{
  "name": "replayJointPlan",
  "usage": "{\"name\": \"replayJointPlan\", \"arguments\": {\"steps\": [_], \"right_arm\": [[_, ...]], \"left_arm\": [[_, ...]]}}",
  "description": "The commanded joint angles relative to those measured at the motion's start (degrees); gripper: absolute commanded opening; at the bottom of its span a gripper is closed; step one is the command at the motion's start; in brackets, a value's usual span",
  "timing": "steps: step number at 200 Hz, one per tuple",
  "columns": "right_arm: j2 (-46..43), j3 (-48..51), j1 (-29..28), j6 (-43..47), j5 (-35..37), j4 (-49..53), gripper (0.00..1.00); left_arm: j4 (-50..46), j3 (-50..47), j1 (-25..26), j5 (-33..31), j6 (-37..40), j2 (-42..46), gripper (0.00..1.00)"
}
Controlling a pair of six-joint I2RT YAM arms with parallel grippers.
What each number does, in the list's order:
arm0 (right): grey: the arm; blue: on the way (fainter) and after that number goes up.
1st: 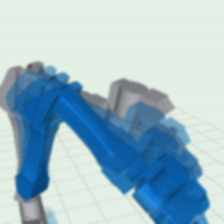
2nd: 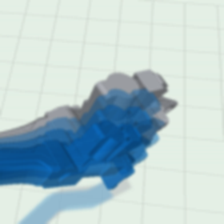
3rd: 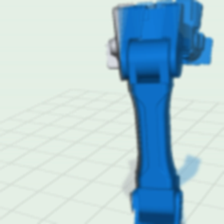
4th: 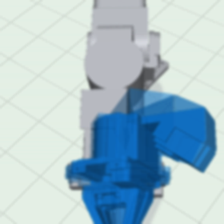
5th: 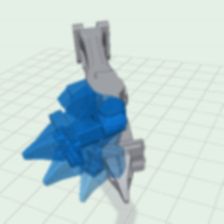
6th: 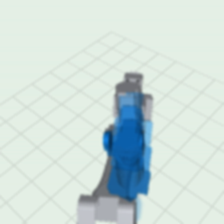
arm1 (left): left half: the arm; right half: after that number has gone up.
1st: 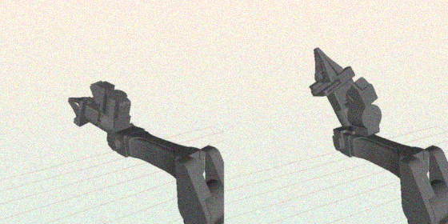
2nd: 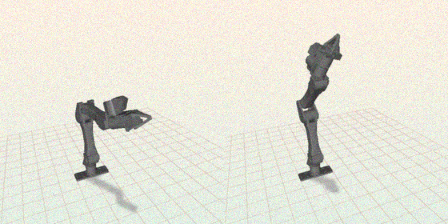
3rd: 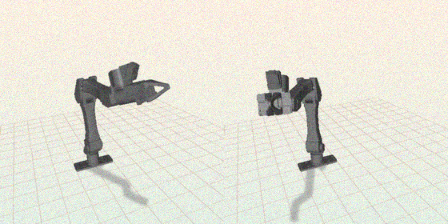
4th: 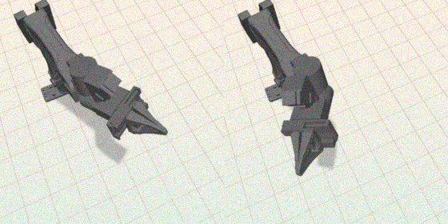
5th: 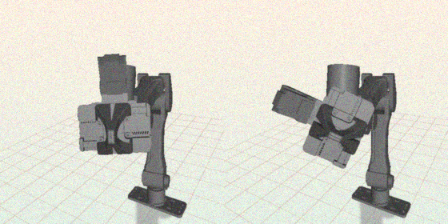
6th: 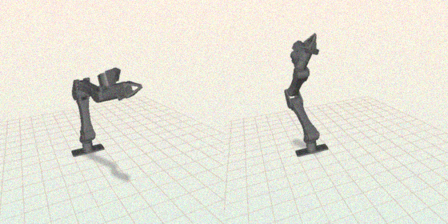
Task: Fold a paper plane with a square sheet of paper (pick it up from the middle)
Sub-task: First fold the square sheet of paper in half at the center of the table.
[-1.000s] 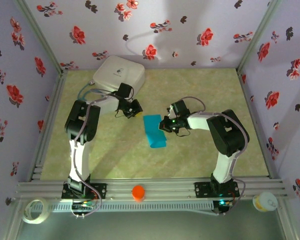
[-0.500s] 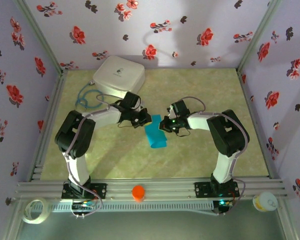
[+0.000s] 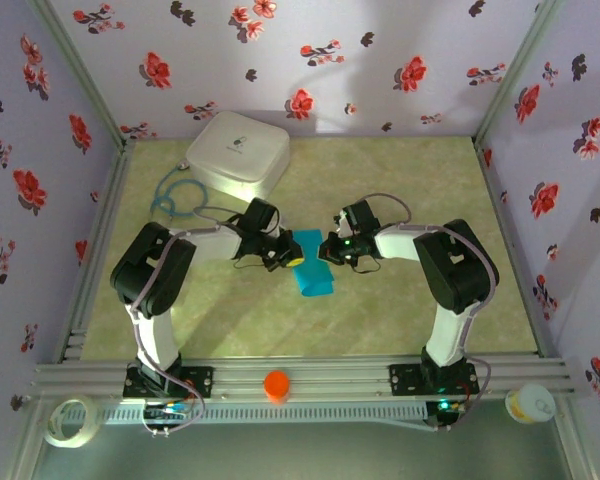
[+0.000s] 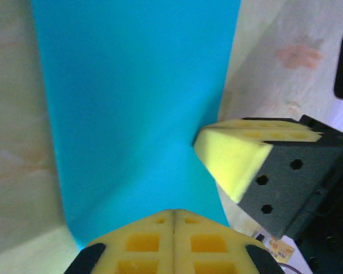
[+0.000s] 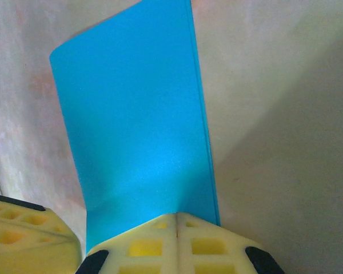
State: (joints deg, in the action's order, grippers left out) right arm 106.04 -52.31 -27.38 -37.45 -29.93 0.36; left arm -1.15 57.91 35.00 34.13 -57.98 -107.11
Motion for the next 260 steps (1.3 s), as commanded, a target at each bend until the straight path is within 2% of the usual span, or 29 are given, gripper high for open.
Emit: {"name": "replayJointPlan", "arguments": {"steps": [1,81,149,209,260], "right_arm": [[3.6,3.9,0.1,0.4,6.5,10.7,0.0],[3.6,3.9,0.1,0.5,6.1,10.5,0.0],[3.3,4.0,0.2,0.5,6.4,10.9,0.0],[3.5,4.0,0.2,0.5,6.5,10.9,0.0],[3.4,3.8,0.2,0.5,6.7,11.4,0.0]], "left_arm": [[-1.6,-0.7,0.4,0.5,1.5,-1.6,0.0],[-4.9,-5.0,-0.2,-4.0,8.5,-3.6,0.0],[-3.1,-2.5,0.8,-1.9,4.5,5.6,0.0],[1.3,-5.0,2.8,0.0,2.3,2.8,0.0],[1.1,-8.0,2.7,-1.0,5.1,0.9,0.0]]}}
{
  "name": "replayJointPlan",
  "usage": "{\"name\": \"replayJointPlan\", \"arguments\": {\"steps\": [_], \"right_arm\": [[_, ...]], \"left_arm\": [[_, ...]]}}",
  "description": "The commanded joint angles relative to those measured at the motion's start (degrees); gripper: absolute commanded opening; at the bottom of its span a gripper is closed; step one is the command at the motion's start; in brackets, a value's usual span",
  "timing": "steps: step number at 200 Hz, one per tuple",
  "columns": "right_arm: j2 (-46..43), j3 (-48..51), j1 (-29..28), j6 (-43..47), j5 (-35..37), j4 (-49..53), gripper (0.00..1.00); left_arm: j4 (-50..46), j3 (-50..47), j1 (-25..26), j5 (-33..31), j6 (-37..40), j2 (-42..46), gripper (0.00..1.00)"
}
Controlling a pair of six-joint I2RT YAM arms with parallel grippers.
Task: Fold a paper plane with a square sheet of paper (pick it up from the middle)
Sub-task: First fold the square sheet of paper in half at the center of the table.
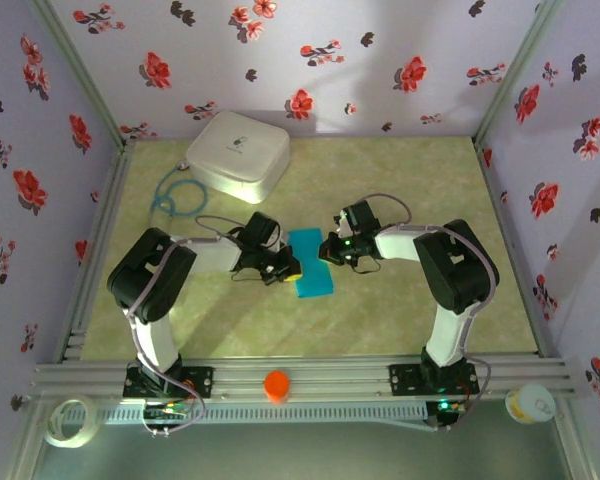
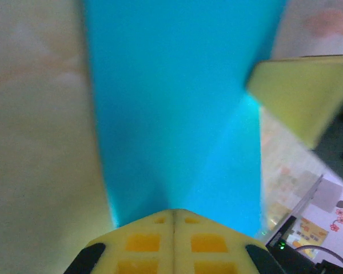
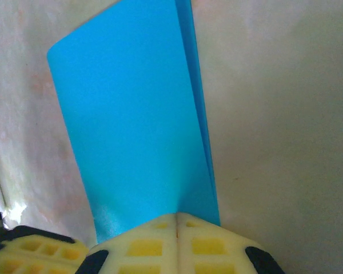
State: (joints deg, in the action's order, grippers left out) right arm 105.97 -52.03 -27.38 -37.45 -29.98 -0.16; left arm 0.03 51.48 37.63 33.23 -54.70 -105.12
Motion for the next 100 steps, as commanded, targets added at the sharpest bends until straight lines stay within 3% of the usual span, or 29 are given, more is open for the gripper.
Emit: {"name": "replayJointPlan", "arguments": {"steps": [1,47,100], "right_arm": [[3.5,3.5,0.2,0.6,6.8,12.0,0.0],[3.3,3.5,0.3,1.0,6.3,11.8,0.0],[3.2,3.5,0.3,1.0,6.3,11.9,0.0]], "left_arm": [[-0.1,-1.6,0.1,-0.1,1.9,-1.1,0.0],[0.0,-4.4,-0.6,0.2,5.5,-1.7,0.0],[2.6,-2.6,-0.5,3.2,0.8,3.6,0.0]]}}
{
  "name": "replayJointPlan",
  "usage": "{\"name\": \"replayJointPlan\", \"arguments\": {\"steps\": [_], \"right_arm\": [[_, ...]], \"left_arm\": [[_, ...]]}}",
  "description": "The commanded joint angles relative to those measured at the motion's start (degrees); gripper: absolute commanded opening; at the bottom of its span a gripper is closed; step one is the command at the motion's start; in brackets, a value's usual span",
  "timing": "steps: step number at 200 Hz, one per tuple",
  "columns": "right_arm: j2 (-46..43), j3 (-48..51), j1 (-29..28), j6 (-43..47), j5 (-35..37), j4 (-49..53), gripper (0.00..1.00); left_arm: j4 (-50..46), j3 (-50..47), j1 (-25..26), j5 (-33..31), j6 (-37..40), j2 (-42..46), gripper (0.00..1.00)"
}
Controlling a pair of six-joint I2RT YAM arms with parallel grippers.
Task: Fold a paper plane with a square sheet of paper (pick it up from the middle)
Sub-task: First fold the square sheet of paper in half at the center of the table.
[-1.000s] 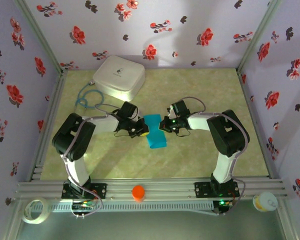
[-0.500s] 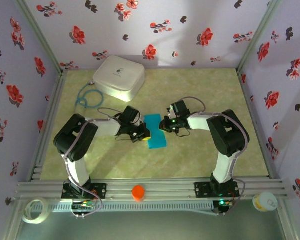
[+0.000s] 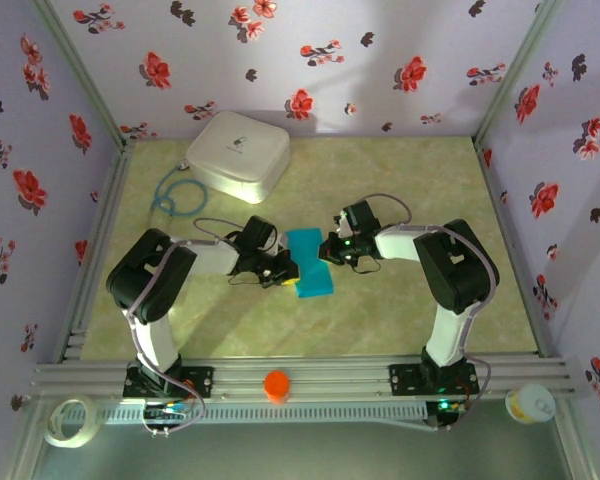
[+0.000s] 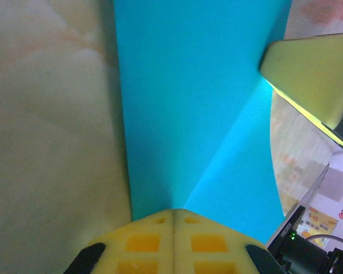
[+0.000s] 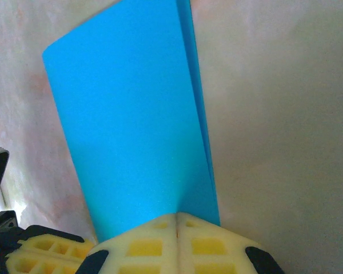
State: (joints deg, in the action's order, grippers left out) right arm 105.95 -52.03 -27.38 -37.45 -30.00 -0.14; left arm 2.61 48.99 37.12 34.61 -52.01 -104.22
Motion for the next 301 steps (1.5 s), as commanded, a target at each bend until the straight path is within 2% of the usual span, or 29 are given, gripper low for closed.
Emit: {"name": "replayJointPlan", "arguments": {"steps": [1,29,95,152,220,301], "right_arm": [[3.3,3.5,0.3,1.0,6.3,11.8,0.0],[3.3,3.4,0.3,1.1,6.4,11.8,0.0],[3.3,3.5,0.4,1.0,6.8,11.8,0.0],[3.0,3.7,0.3,0.8,7.2,11.8,0.0],[2.7,4.1,0.4,0.6,7.2,11.6,0.0],[2.7,4.7,0.5,0.5,7.4,11.1,0.0]], "left_arm": [[0.1,-0.1,0.0,1.9,-2.0,2.7,0.0],[2.2,-0.1,0.7,3.4,-4.1,2.9,0.0],[0.1,-3.1,1.1,3.9,0.0,-0.9,0.0],[-11.9,-0.5,3.0,-1.5,9.2,1.3,0.0],[-2.9,-0.7,4.1,1.0,1.0,5.1,0.0],[-4.4,-4.2,5.1,0.1,3.7,0.6,0.0]]}}
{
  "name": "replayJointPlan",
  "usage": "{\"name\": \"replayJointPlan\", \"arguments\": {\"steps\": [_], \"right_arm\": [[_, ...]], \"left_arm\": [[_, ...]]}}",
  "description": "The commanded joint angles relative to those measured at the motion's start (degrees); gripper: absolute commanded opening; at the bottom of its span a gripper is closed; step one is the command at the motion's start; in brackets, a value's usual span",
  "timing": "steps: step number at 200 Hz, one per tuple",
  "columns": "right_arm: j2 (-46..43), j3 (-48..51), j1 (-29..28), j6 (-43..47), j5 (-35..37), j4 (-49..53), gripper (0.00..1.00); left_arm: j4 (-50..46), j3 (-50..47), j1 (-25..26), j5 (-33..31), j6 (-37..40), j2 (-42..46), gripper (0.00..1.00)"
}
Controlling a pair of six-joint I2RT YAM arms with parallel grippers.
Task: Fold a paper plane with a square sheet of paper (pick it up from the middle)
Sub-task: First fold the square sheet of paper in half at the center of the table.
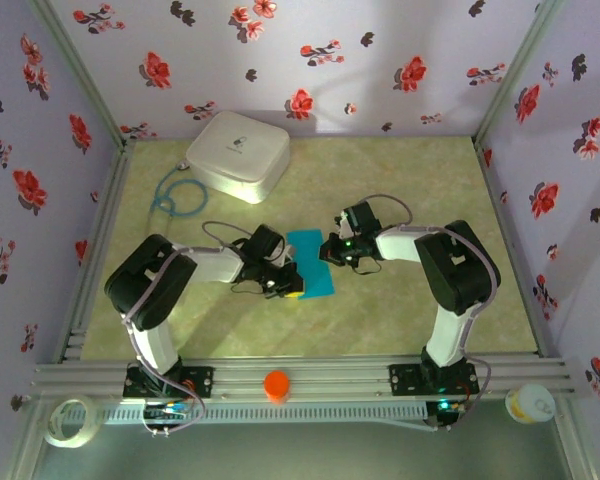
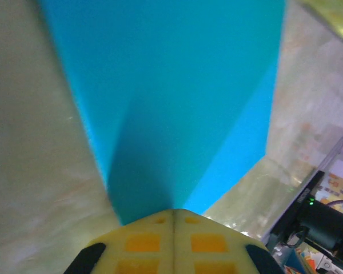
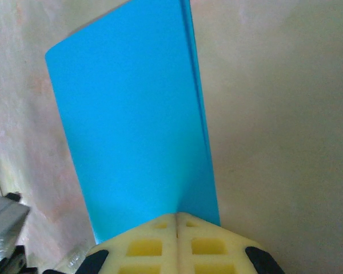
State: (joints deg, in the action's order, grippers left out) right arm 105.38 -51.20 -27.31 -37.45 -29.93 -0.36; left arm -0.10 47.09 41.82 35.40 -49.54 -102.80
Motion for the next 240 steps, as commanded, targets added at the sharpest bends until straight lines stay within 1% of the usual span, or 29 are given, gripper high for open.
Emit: {"name": "replayJointPlan", "arguments": {"steps": [1,24,49,83,122,145,162,171,184,199,216,229,240], "right_arm": [[3.3,3.9,0.4,0.5,7.3,11.3,0.0],[3.9,3.9,0.4,0.4,6.9,10.8,0.0],[4.1,3.9,0.4,0.4,7.0,10.9,0.0],[4.0,4.1,0.4,0.3,7.1,10.7,0.0],[4.1,3.8,0.4,0.6,7.5,11.4,0.0],[4.0,3.8,0.4,0.5,7.2,11.3,0.0],[4.0,3.8,0.4,0.6,6.9,11.0,0.0],[4.1,3.7,0.4,0.6,6.7,11.0,0.0],[3.9,3.8,0.4,0.6,6.7,11.1,0.0],[3.7,4.0,0.4,0.6,6.6,11.0,0.0],[3.5,4.1,0.4,0.5,7.0,10.9,0.0],[3.6,4.0,0.4,0.5,6.9,10.9,0.0],[3.5,4.0,0.4,0.5,7.0,10.9,0.0]], "left_arm": [[-1.8,-2.3,0.4,-0.7,1.3,-0.8,0.0],[-4.1,-3.3,0.8,-1.1,4.6,-0.6,0.0],[-8.0,-2.8,2.1,-3.4,7.3,1.2,0.0],[-9.2,-2.4,4.0,-4.8,9.3,2.9,0.0],[-8.4,-4.1,4.6,-4.8,9.3,3.7,0.0],[-6.9,-3.7,4.6,-4.6,8.0,7.3,0.0],[1.5,-5.1,4.6,-3.1,4.7,10.7,0.0],[3.6,-5.3,4.0,-2.9,3.8,11.8,0.0],[4.1,-3.9,2.0,-1.9,3.5,11.4,0.0],[5.7,-2.7,-0.7,-0.1,2.2,9.7,0.0],[6.2,-0.5,-3.1,0.1,1.2,7.1,0.0],[5.5,1.5,-4.2,0.0,0.9,4.5,0.0],[7.1,2.4,-4.6,0.4,0.3,2.6,0.0]]}}
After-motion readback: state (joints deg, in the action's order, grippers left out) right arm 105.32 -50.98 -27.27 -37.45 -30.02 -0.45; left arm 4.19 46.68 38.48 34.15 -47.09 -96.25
